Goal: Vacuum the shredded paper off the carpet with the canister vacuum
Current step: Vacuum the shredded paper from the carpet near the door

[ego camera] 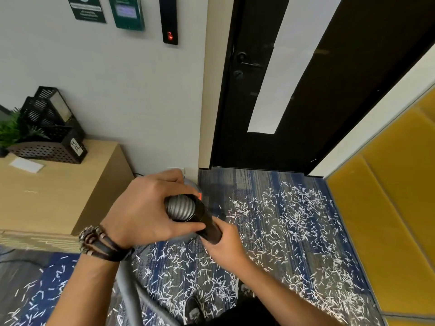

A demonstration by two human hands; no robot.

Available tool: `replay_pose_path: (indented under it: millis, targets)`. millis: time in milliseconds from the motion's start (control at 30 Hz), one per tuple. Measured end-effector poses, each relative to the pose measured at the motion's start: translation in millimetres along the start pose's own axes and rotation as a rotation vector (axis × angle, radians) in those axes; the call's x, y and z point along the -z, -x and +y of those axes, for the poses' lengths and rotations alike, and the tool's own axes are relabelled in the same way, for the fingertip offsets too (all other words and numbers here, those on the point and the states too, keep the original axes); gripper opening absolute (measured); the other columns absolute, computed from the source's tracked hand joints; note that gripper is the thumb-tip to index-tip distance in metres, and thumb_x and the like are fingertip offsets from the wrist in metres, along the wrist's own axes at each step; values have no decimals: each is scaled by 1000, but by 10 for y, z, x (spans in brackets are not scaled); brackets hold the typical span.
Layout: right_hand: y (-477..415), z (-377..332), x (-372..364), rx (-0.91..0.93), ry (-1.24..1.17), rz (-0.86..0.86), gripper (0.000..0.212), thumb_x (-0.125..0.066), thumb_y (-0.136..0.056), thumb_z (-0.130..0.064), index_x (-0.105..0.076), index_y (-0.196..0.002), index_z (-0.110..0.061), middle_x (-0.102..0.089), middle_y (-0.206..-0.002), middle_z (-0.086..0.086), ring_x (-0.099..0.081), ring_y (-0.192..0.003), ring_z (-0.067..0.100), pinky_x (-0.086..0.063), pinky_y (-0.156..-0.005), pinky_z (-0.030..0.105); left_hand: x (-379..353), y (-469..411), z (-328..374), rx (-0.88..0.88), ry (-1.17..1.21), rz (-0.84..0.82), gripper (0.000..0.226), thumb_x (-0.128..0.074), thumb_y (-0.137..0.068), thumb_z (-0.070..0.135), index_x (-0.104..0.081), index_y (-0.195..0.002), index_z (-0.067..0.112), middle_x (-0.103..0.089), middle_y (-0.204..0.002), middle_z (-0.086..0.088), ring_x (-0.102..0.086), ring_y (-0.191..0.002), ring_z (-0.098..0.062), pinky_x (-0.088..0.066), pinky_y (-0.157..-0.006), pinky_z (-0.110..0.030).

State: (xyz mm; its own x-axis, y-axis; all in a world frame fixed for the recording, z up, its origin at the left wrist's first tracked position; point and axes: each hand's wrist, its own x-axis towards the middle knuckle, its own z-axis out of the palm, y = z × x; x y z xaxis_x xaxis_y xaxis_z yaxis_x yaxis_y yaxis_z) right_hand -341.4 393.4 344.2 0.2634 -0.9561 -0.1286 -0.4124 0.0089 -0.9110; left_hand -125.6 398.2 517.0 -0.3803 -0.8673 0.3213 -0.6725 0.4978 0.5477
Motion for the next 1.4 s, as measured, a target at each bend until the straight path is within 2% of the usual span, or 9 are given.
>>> replay_pose_path:
  millis: [67, 200, 367, 633, 800, 933, 1100, 1300, 1400]
  targets:
    - [-11, -41, 42, 3, 10, 8, 18, -75, -84, -8, -72, -99, -18, -68, -80, -3, -58, -69, 4, -45, -64, 22, -5, 15, 8, -6, 3, 33, 45, -90, -67, 60, -79, -106, 40, -59, -89, 19, -65, -76, -3, -57, -68, -34]
    - [-128, -129, 95, 59, 57, -14, 19, -76, -84, -12, -70, -102, -17, -70, -86, 4, -64, -78, 18, -53, -68, 34, 32, 43, -31, 11, -14, 97, 44, -88, -69, 60, -76, -108, 43, -59, -90, 19, -64, -77, -2, -55, -69, -30]
    - [-180, -80, 21, 74, 68, -9, 19, -75, -85, -22, -69, -101, -14, -70, -85, 8, -64, -77, 27, -51, -68, 41, -24, 37, -54, 27, -19, 60, 44, -89, -67, 59, -76, -106, 43, -57, -90, 22, -63, -76, -1, -56, -67, -32]
    - [-50, 124, 74, 22, 99, 2, 24, -75, -82, -10, -69, -99, -26, -70, -82, -5, -61, -71, 5, -49, -64, 26, -192, 97, -150, 33, 96, 87, 50, -91, -65, 59, -82, -107, 32, -58, -93, 27, -64, -82, 3, -44, -78, -9]
    - [-136, 74, 129, 86, 137, 50, 32, -78, -81, -6, -62, -91, -32, -61, -74, -15, -58, -67, -3, -41, -60, 13, -216, 70, -187, 64, 88, 115, 49, -88, -67, 59, -81, -109, 35, -57, -90, 20, -64, -77, -3, -48, -73, -18]
    - [-265, 90, 184, 102, 140, 62, 30, -77, -82, -7, -61, -88, -32, -59, -74, -14, -56, -66, -1, -39, -59, 17, -296, -11, -168, 46, 51, 72, 48, -85, -70, 61, -79, -110, 35, -56, -91, 20, -63, -78, -2, -52, -73, -22]
    - [-396, 170, 179, 77, 136, 46, 47, -76, -83, -6, -56, -79, -48, -58, -69, -18, -55, -65, -1, -38, -59, 18, -401, -124, -270, 75, 41, 37, 46, -83, -67, 62, -79, -106, 38, -57, -92, 19, -63, -78, -3, -57, -71, -29]
    - [-154, 311, 101, 17, -50, 87, 15, -76, -85, -19, -68, -97, -20, -67, -80, 6, -57, -69, 10, -46, -61, 35, -371, -273, -164, 0, 75, -57, 46, -89, -61, 62, -79, -102, 43, -61, -94, 20, -64, -80, -3, -57, -73, -32]
    - [-203, 279, 233, 18, -81, 139, 17, -77, -84, -14, -70, -94, -26, -69, -82, 4, -57, -70, 5, -47, -64, 30, -372, -370, -55, -9, 56, -19, 46, -83, -65, 64, -79, -106, 43, -58, -92, 17, -63, -77, -5, -56, -70, -30]
